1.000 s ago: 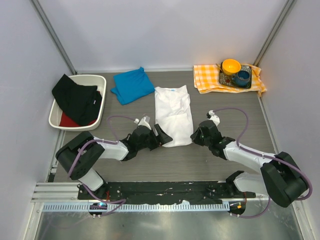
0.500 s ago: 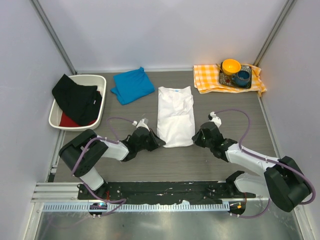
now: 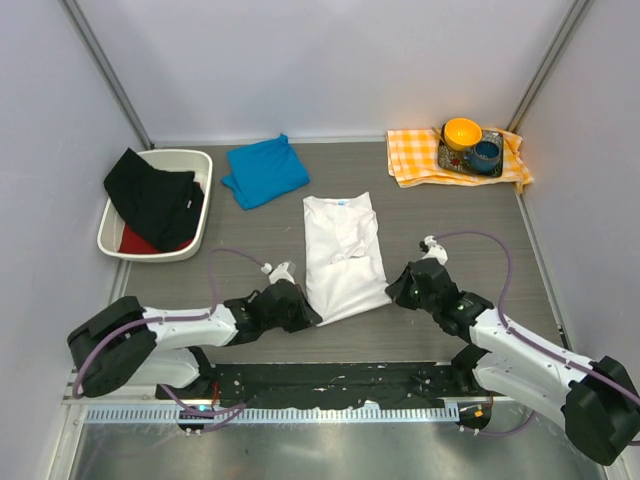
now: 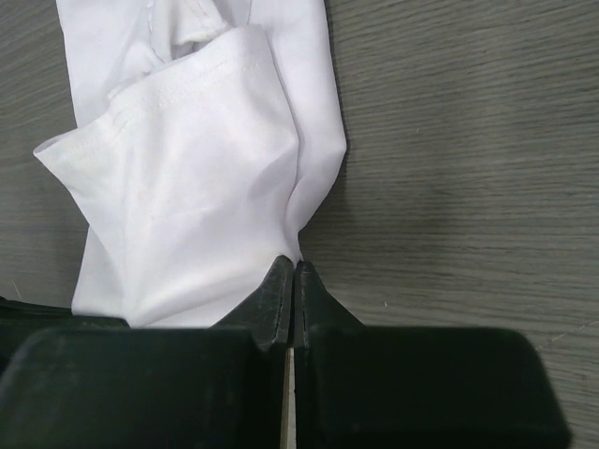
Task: Fold and stack the t-shirts
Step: Fold the tshirt
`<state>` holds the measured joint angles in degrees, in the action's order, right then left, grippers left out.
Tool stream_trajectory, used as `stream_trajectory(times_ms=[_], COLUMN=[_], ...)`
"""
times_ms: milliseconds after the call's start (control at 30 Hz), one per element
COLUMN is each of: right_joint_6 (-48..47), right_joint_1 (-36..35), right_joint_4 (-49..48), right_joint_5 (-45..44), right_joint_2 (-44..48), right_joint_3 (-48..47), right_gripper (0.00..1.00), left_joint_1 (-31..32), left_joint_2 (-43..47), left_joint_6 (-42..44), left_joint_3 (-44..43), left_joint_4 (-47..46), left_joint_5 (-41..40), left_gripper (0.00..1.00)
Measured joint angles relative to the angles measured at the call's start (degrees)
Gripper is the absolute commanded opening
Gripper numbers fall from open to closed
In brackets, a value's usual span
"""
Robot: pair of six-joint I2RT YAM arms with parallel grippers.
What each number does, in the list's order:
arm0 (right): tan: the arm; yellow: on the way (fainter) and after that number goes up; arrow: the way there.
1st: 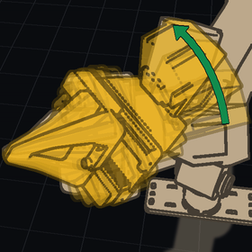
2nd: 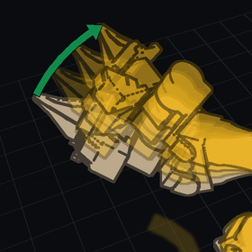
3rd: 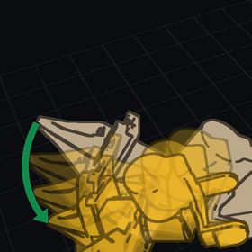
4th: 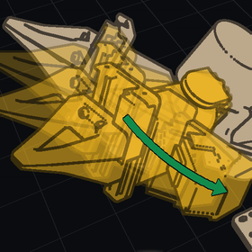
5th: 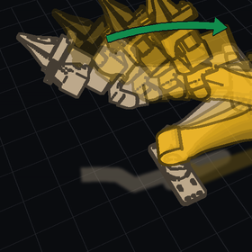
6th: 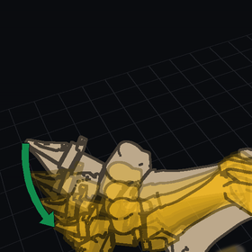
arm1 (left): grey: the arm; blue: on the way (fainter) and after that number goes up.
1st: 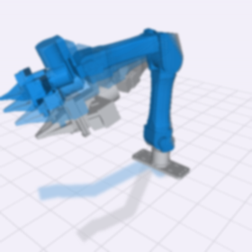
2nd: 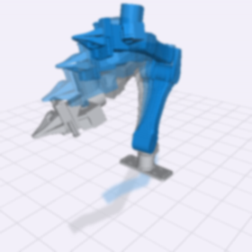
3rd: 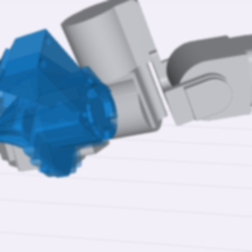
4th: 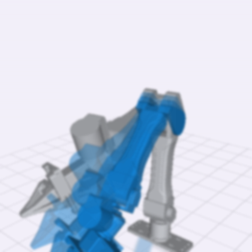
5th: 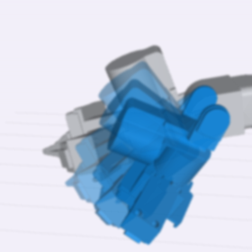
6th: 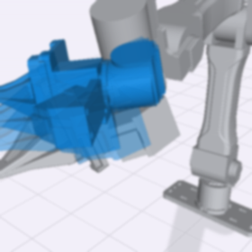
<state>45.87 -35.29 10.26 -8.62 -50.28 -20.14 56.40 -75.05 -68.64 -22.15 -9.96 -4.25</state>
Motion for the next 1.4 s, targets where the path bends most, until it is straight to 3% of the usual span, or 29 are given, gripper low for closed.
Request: stream_trajectory(times_ms=[267, 533, 967, 1400], right_joint_6=[-4.02, -8.28, -10.62, -11.47], right_joint_1=[-0.24, -0.11, 0.31, 5.64], right_joint_4=[3.98, 1.62, -3.63, -6.29], right_joint_5=[-1.4, -5.49, -8.9, -9.92], right_joint_2=[-0.57, -9.53, -27.96, -35.04], right_joint_3=[-8.09, -19.3, -32.09, -36.96], right_gripper=[0.01, 0.01, 0.01, 0.01], left_joint_1=[0.33, -5.4, -20.04, -24.35], left_joint_2=[8.66, 8.44, -7.72, -19.45], left_joint_6=[2.73, 10.12, 16.94, 19.65], left_joint_3=[-8.13, -18.8, -27.04, -42.93], left_joint_4=[14.84, 21.44, 18.4, 16.68], left_joint_5=[-6.27, -8.37, -1.38, 4.44], left_gripper=[0.0, 0.0, 0.0, 0.0])
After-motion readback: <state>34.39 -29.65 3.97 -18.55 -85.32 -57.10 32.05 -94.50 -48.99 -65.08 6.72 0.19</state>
